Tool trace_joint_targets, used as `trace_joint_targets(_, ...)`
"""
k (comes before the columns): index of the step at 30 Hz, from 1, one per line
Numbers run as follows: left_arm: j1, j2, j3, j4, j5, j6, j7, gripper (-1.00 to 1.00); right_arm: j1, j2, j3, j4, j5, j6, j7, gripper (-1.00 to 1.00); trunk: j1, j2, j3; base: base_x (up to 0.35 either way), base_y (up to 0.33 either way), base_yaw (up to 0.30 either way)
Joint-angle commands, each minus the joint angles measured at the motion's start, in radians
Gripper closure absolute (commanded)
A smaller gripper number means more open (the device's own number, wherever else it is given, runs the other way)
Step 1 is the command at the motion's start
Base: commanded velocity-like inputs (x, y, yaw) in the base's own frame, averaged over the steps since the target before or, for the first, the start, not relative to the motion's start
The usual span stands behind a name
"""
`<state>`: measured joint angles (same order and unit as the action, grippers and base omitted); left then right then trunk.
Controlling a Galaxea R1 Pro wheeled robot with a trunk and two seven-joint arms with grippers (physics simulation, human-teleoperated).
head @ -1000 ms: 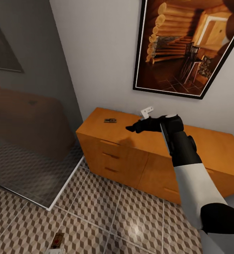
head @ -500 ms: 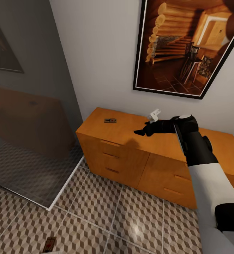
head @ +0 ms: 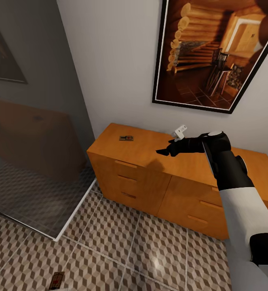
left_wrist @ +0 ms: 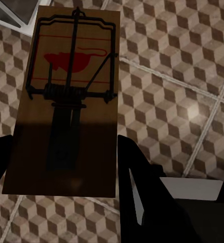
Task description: Take the four mousetraps from the cabinet in the bathroom and place them on the bathroom floor. Make sure all four end up on the same floor surface, and ensure that at least two of them are either under or directly next to the same bathroom sink.
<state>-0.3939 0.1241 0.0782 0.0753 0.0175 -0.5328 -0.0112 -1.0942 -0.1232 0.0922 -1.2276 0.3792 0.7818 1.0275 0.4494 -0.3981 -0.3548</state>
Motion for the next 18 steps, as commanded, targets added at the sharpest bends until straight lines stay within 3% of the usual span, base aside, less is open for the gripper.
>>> trace_joint_targets(1, -0.002, 0.0, 0.008, 0.004, -0.005, -0.007, 0.004, 1.0, -0.001, 0.0, 0.001, -0.001, 0.009, 0.003, 0.008, -1.0, 0.001, -0.002, -0.002, 0.0, 0.0, 0.0)
trace_joint_targets(8, -0.002, 0.0, 0.009, 0.004, -0.005, -0.007, 0.004, 1.0, -0.001, 0.001, 0.003, 0.0, 0.009, 0.003, 0.008, -1.0, 0.001, -0.002, -0.002, 0.017, -0.005, 0.0)
trace_joint_targets(18, -0.002, 0.0, 0.009, 0.004, -0.005, -0.007, 0.004, 1.0, -0.001, 0.005, 0.005, 0.002, 0.007, 0.004, 0.008, -1.0, 0.001, -0.002, -0.002, 0.127, -0.08, 0.0)
